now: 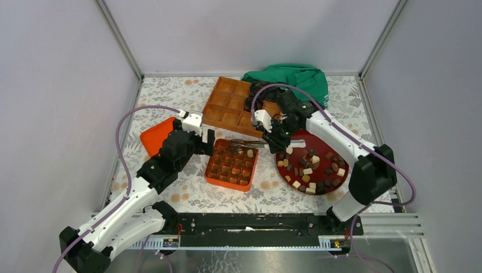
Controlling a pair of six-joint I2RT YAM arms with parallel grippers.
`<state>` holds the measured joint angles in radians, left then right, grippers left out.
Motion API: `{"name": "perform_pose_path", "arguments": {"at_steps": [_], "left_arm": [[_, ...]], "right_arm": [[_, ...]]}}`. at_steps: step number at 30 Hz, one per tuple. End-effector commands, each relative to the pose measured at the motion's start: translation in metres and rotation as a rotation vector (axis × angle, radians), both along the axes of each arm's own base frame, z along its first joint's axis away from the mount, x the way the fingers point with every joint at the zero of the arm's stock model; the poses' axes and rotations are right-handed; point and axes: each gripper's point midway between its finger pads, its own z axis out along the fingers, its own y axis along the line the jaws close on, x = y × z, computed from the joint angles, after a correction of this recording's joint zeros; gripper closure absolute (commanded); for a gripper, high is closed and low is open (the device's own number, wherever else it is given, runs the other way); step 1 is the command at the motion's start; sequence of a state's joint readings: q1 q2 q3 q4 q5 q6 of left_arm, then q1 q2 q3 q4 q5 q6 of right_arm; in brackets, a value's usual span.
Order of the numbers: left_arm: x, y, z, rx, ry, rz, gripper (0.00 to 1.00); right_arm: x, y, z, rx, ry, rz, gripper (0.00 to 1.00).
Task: Pack the chocolate
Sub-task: Place the fake chocolate in the packing box.
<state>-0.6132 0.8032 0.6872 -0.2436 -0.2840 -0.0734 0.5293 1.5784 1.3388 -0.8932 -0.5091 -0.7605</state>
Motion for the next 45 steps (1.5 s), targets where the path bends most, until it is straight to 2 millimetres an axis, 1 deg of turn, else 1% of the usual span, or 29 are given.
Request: {"name": "perform_pose_path", "arguments": {"at_steps": [1,5,9,12,14,19,29,32,35,38,41,45], "left_arm": [[0.006,0.009,0.003,0.004,-0.027,0.051,0.02],[0.007,0.009,0.003,0.003,-0.024,0.047,0.02],[0.007,0.008,0.003,-0.001,-0.025,0.043,0.02],[0.006,0.007,0.004,-0.005,-0.025,0.036,0.02],[0.006,0.007,0.005,-0.007,-0.027,0.037,0.02],[0.006,0.007,0.006,-0.010,-0.030,0.033,0.02],[0.006,0.005,0.006,-0.013,-0.027,0.024,0.02],[0.005,0.005,0.006,-0.015,-0.028,0.021,0.02],[0.005,0.004,0.005,-0.017,-0.025,0.015,0.02],[0.004,0.002,0.005,-0.021,-0.022,0.007,0.02],[0.004,0.001,0.007,-0.027,-0.025,-0.001,0.02],[0.003,-0.001,0.008,-0.033,-0.024,-0.013,0.02]], "right_arm": [[0.024,0.022,0.012,0.006,-0.082,-0.009,0.97],[0.032,0.030,0.008,-0.013,-0.090,-0.017,0.92],[0.035,0.035,0.003,-0.035,-0.093,-0.008,0.84],[0.034,0.039,-0.003,-0.054,-0.086,0.001,0.77],[0.035,0.040,-0.005,-0.066,-0.086,-0.002,0.71],[0.037,0.039,-0.006,-0.077,-0.096,-0.015,0.62],[0.031,0.037,0.005,-0.059,-0.095,-0.019,0.53],[0.026,0.037,0.008,-0.047,-0.087,-0.018,0.53],[0.017,0.036,0.019,-0.015,-0.074,-0.004,0.55],[0.007,0.027,0.036,0.045,-0.059,0.003,0.56],[0.000,0.010,0.055,0.144,-0.044,-0.017,0.57],[0.005,-0.030,0.071,0.259,-0.069,-0.141,0.57]]}}
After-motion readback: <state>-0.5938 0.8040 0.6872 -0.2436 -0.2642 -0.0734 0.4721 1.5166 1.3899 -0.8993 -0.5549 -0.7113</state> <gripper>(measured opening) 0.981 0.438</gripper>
